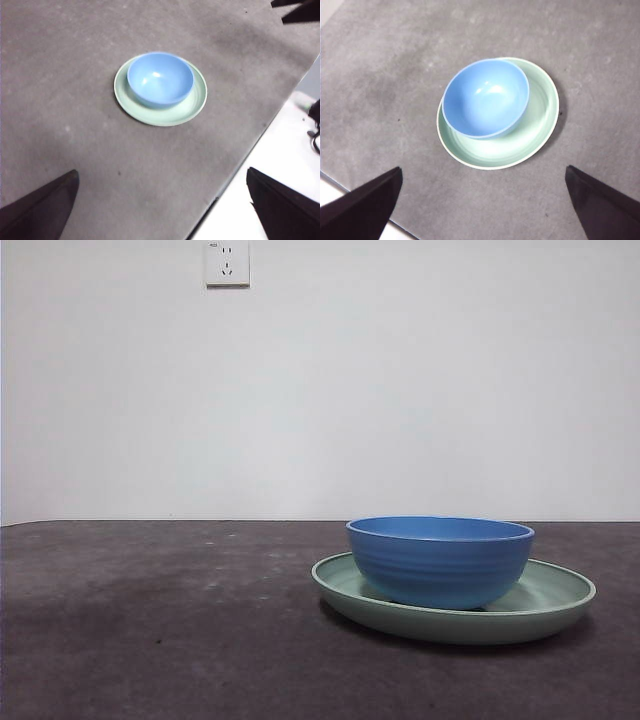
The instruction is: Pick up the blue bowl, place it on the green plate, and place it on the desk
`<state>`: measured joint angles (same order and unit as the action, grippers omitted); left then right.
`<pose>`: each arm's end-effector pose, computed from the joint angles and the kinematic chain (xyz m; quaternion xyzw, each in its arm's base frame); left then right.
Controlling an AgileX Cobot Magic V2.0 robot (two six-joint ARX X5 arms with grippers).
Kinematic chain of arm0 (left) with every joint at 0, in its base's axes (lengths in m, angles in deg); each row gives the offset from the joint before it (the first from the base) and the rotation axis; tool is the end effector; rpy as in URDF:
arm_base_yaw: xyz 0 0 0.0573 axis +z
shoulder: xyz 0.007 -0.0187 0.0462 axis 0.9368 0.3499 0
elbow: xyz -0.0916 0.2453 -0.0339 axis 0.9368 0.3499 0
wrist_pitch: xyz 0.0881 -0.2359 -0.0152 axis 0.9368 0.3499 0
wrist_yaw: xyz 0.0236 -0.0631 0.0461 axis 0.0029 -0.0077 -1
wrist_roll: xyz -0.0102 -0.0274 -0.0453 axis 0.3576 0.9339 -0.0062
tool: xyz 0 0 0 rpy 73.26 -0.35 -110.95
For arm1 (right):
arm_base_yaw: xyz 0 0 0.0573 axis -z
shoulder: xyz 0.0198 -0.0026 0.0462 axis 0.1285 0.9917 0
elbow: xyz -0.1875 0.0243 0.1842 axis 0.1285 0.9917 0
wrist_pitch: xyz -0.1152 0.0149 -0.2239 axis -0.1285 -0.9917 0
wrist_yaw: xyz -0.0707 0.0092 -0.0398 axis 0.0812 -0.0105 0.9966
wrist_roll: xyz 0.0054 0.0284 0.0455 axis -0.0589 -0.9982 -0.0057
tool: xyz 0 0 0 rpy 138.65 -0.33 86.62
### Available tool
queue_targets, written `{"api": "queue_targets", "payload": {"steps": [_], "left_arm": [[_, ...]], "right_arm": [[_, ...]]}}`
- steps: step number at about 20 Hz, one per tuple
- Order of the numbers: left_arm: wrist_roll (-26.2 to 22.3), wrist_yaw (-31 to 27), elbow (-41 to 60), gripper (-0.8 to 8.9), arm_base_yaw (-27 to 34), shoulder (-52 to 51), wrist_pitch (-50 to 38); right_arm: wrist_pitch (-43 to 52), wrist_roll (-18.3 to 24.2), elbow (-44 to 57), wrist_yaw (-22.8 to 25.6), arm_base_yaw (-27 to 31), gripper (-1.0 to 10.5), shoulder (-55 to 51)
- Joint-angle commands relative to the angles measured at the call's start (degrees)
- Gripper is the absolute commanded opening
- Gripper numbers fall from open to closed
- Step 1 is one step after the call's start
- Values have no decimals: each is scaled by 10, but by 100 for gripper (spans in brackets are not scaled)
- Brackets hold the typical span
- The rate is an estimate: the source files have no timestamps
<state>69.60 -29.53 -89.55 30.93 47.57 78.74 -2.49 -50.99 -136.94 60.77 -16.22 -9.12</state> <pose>0.0691 -0.0627 0.3742 0.0969 0.2910 -0.4140 0.8570 0.0932 0.0270 0.3145 0.0887 0.3592 0.2589 0.8923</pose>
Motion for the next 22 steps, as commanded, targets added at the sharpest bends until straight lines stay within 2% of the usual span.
{"api": "queue_targets", "payload": {"steps": [1,6,8,10,12,15,22], "left_arm": [[0,0,23,626,-4,-17,-7],[-1,0,25,626,-4,-21,-10],[-2,0,25,626,-4,-21,-11],[-3,0,25,625,-4,-21,-11],[-3,0,25,626,-4,-21,-11],[-3,0,25,626,-4,-21,-11],[0,0,25,626,-4,-21,-11]], "right_arm": [[-2,-18,-11,0,0,519,19],[-26,-28,-11,1,0,519,101],[-19,-22,-11,27,0,518,147],[5,-10,-11,61,0,518,195],[38,-3,-11,62,0,518,247],[99,1,-11,62,0,453,326],[208,5,-11,62,0,451,473]]}}
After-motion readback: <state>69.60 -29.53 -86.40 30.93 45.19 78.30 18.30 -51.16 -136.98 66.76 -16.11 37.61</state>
